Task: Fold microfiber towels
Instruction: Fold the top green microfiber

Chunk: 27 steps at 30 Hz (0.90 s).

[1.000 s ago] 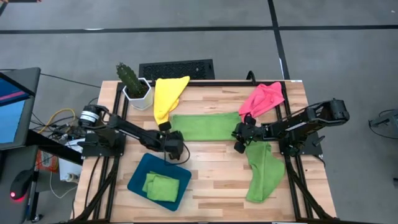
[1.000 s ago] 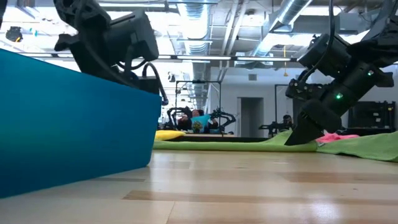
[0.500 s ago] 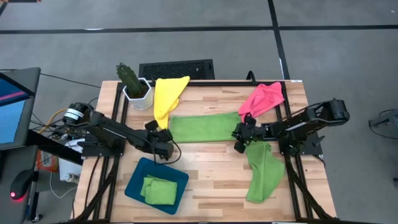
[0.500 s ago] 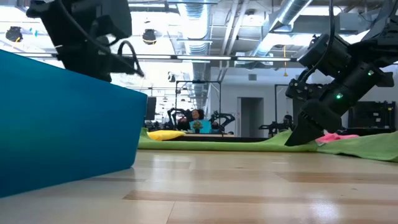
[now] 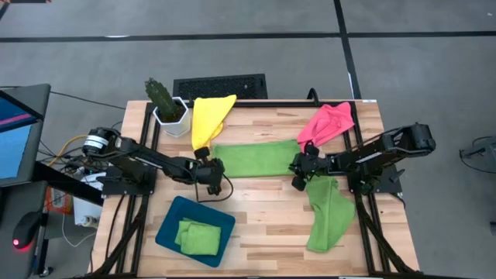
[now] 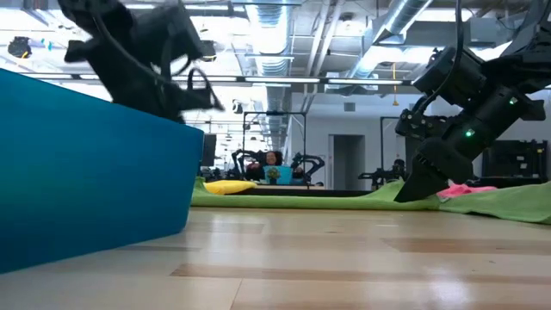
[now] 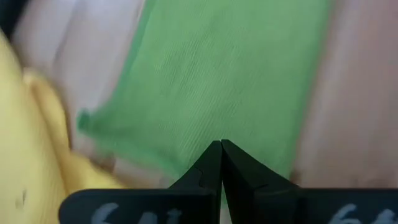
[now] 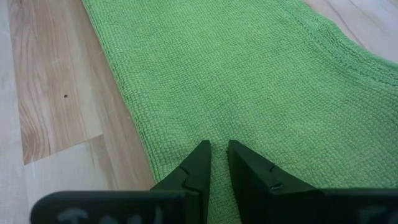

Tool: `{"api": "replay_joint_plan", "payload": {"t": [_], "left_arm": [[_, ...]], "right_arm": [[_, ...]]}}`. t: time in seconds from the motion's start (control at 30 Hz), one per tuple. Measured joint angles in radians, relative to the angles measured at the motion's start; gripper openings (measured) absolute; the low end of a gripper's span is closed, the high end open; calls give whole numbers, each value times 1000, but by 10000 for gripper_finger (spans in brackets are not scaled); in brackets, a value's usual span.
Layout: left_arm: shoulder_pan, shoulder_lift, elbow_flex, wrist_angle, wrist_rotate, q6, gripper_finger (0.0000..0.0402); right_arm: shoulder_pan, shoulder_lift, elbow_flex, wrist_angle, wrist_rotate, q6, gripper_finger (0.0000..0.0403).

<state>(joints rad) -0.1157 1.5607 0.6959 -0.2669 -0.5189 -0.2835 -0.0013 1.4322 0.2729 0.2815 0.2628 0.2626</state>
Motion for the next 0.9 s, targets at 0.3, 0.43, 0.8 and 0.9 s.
{"api": "replay_joint_plan", "payload": {"t": [0.3,0.43,0.8,0.9], "left_arm": [[-76,-27,29,-245,-26,-255,0],[-110,-44,45,-327,-75,-308,0],[-131,-58,47,209,-84,24,0],[-102,-37,47,300,-73,83,0]], "right_arm": [[0,0,0,-1,-1,0,81],[0,0,0,-1,-1,0,81],[0,-25,-2,0,-3,-7,81],[0,-67,-6,-19,-10,-8,81]]}}
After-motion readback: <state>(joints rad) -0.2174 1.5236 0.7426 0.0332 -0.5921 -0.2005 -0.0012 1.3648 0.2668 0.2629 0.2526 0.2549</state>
